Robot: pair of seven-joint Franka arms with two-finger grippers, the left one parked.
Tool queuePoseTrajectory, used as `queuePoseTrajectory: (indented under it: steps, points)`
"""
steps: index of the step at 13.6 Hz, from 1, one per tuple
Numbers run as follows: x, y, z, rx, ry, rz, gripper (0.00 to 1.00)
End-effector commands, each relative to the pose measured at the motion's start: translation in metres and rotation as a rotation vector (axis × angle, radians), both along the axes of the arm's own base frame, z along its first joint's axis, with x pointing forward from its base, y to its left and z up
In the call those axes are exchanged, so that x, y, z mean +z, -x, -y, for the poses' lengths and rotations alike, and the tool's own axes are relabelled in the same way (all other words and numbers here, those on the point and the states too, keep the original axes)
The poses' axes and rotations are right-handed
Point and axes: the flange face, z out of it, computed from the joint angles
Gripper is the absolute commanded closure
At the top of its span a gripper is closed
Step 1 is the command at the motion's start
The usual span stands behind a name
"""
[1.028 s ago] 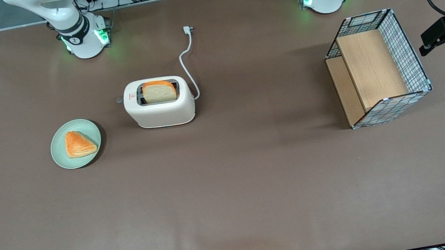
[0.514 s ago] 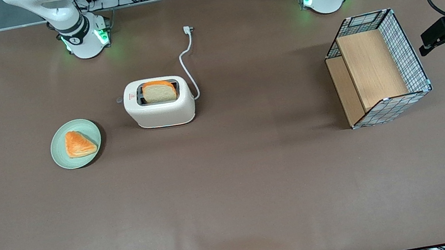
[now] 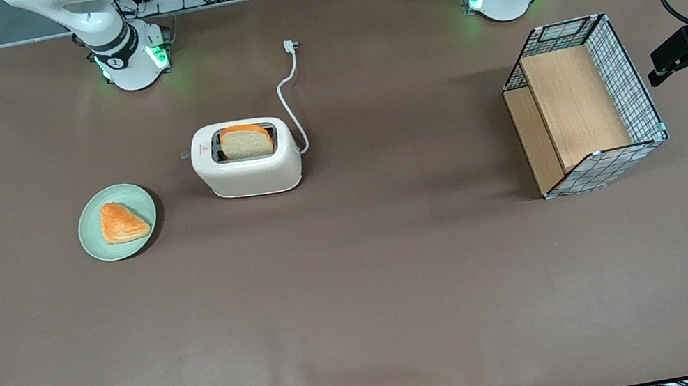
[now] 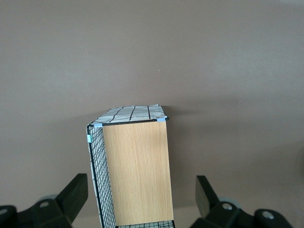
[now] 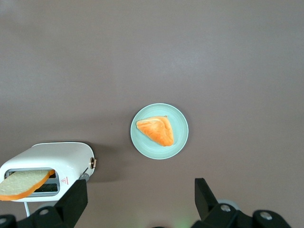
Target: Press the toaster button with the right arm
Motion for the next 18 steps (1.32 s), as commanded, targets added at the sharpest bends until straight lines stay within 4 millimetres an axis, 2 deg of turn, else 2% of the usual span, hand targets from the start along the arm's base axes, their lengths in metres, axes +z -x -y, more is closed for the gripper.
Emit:
queuePoseTrajectory:
  steps: [1, 4, 6, 18]
  points:
    - [0.011, 0.0012, -0.0063, 0.004, 0.009, 0.014, 0.0]
    - [0.0136, 0.0026, -0.0074, 0.0, 0.008, 0.02, 0.0]
    - [0.0151, 0.003, -0.0155, 0.013, 0.008, 0.023, 0.0]
    - [0.0147, 0.0028, -0.0094, 0.014, 0.005, 0.025, 0.0]
